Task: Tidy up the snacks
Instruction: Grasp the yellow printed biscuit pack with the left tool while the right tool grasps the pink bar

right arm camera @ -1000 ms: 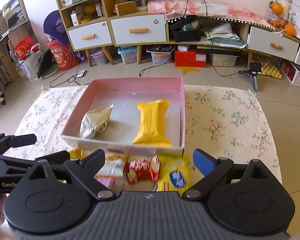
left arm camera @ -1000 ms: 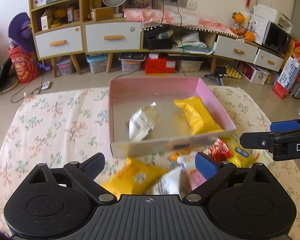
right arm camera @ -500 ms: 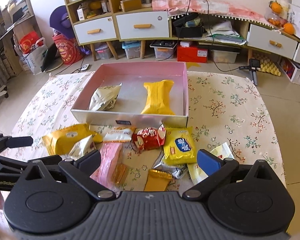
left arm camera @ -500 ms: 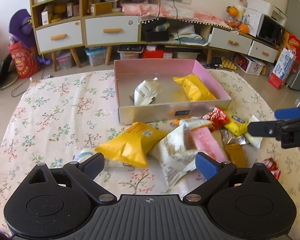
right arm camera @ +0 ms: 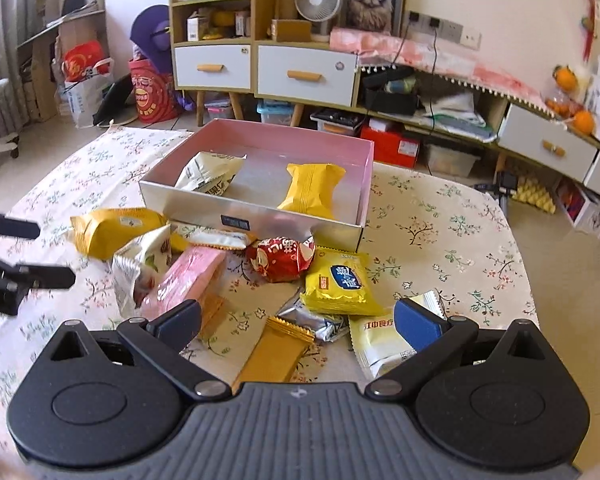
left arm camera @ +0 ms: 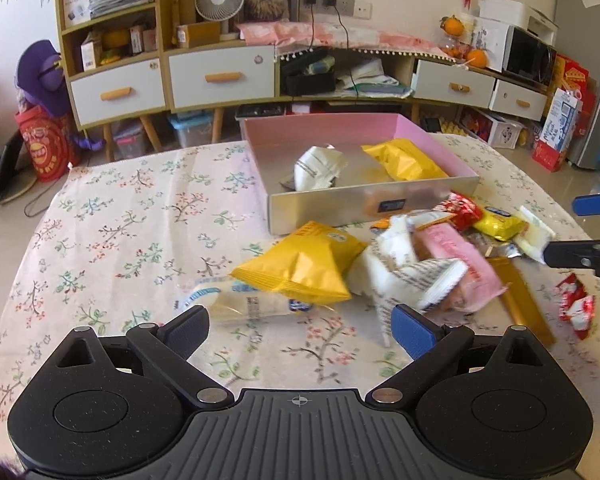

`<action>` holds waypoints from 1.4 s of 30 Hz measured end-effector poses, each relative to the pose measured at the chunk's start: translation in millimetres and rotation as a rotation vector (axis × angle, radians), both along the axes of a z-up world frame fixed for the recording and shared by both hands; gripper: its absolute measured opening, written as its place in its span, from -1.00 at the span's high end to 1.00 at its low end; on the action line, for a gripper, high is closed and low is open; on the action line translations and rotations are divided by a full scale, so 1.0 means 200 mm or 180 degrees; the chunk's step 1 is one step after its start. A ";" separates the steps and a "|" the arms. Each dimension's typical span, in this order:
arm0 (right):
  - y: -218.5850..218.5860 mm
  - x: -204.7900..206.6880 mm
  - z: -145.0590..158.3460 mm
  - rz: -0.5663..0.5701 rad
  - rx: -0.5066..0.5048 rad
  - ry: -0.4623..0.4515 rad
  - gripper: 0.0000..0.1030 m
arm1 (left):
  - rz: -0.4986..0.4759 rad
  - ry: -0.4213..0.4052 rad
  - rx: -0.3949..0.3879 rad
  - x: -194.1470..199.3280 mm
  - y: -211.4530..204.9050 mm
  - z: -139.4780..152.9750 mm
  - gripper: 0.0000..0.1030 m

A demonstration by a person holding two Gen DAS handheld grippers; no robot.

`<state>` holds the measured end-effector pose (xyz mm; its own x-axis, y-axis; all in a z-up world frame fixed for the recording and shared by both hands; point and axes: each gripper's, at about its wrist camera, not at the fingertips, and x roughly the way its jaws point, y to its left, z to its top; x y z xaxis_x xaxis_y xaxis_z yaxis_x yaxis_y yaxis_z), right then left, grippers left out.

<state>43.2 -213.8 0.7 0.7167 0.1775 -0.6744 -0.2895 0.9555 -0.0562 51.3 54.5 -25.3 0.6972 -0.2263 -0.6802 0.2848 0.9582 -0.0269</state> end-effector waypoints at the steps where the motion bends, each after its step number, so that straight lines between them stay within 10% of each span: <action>1: 0.00 -0.01 0.00 0.0029 0.0007 -0.0026 -0.99 | -0.0015 -0.0022 -0.0013 0.01 0.01 -0.01 -0.91; 18: 0.17 0.11 -0.05 0.0113 0.0292 0.0095 -0.94 | -0.0290 -0.0093 -0.0109 0.24 -0.03 0.00 -0.78; 26: 0.17 0.21 -0.10 -0.0051 0.0563 0.0409 -0.50 | -0.0309 0.0229 -0.0027 0.32 -0.06 0.00 -0.24; 42: 0.26 0.25 -0.13 -0.0041 0.0413 0.0708 0.23 | -0.0230 0.0533 0.0195 0.34 -0.13 -0.05 0.00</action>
